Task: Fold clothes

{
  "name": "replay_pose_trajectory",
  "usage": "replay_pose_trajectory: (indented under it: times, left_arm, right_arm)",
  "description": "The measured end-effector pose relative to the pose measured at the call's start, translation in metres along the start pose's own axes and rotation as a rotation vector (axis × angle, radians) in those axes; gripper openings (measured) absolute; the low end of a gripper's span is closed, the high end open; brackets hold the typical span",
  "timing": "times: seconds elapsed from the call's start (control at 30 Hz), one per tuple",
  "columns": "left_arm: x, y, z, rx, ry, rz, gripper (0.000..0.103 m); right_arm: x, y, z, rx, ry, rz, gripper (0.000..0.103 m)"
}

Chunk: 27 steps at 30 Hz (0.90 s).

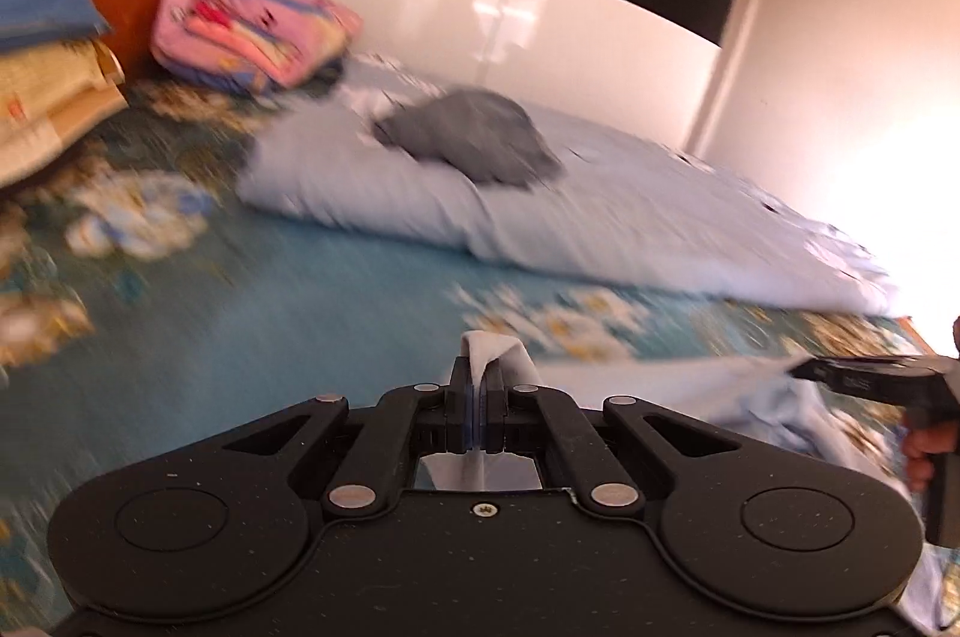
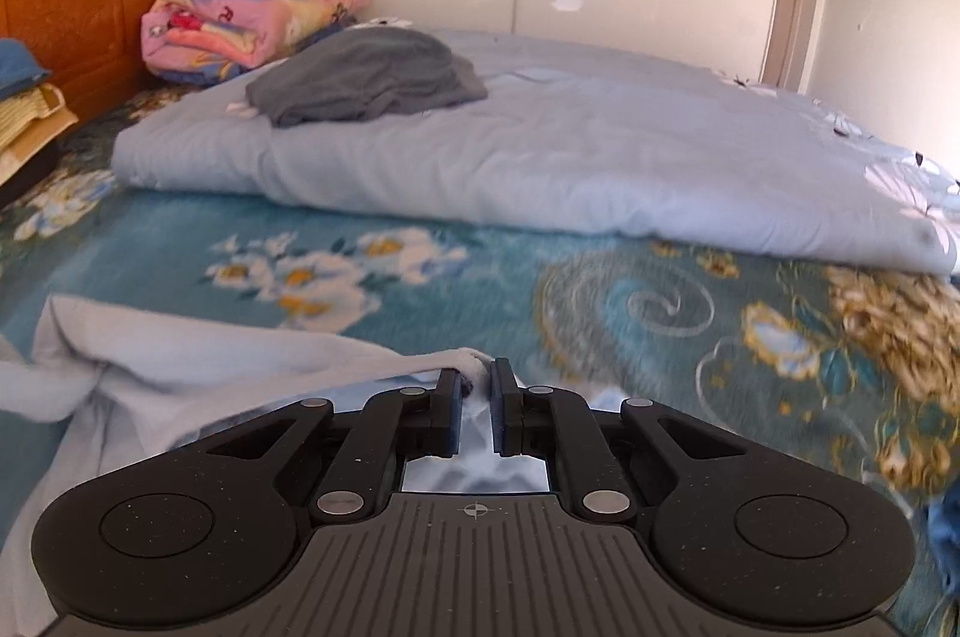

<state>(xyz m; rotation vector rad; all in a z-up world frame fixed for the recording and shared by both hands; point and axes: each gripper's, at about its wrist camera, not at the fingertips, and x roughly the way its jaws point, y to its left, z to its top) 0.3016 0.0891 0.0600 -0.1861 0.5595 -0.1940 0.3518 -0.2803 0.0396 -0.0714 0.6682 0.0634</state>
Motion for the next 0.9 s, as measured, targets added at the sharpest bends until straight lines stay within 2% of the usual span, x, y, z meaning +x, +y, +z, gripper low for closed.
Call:
replay_pose_trajectory:
  times: [0.13, 0.33, 0.43, 0.53, 0.63, 0.7, 0.8, 0.9]
  left_arm:
    - [0.014, 0.025, 0.036, 0.01, -0.058, 0.115, 0.0]
    - [0.058, 0.058, 0.05, -0.007, -0.005, 0.28, 0.0]
    - [0.072, 0.071, 0.047, -0.025, 0.054, 0.336, 0.0]
    - [0.072, 0.076, 0.04, -0.028, 0.079, 0.347, 0.003]
    - [0.066, 0.078, 0.034, -0.041, 0.1, 0.359, 0.017]
    - [0.055, 0.075, 0.032, -0.052, 0.109, 0.358, 0.035]
    - [0.025, 0.059, 0.026, -0.003, 0.076, 0.334, 0.048]
    - [-0.01, 0.035, 0.012, 0.068, 0.027, 0.299, 0.058]
  right_arm:
    - [0.031, -0.003, 0.029, -0.009, 0.003, -0.012, 0.008]
    - [0.082, -0.011, 0.05, 0.016, 0.027, -0.059, 0.007]
    - [0.099, -0.016, 0.047, 0.051, 0.059, -0.063, 0.007]
    - [0.097, -0.017, 0.04, 0.037, 0.07, -0.057, 0.007]
    - [0.08, -0.02, 0.039, 0.027, 0.062, -0.056, 0.007]
    - [0.062, -0.023, 0.04, 0.03, 0.053, -0.053, 0.007]
    - [0.03, -0.025, 0.036, 0.039, 0.034, -0.04, 0.007]
    - [-0.012, -0.022, 0.014, 0.035, 0.033, -0.006, 0.007]
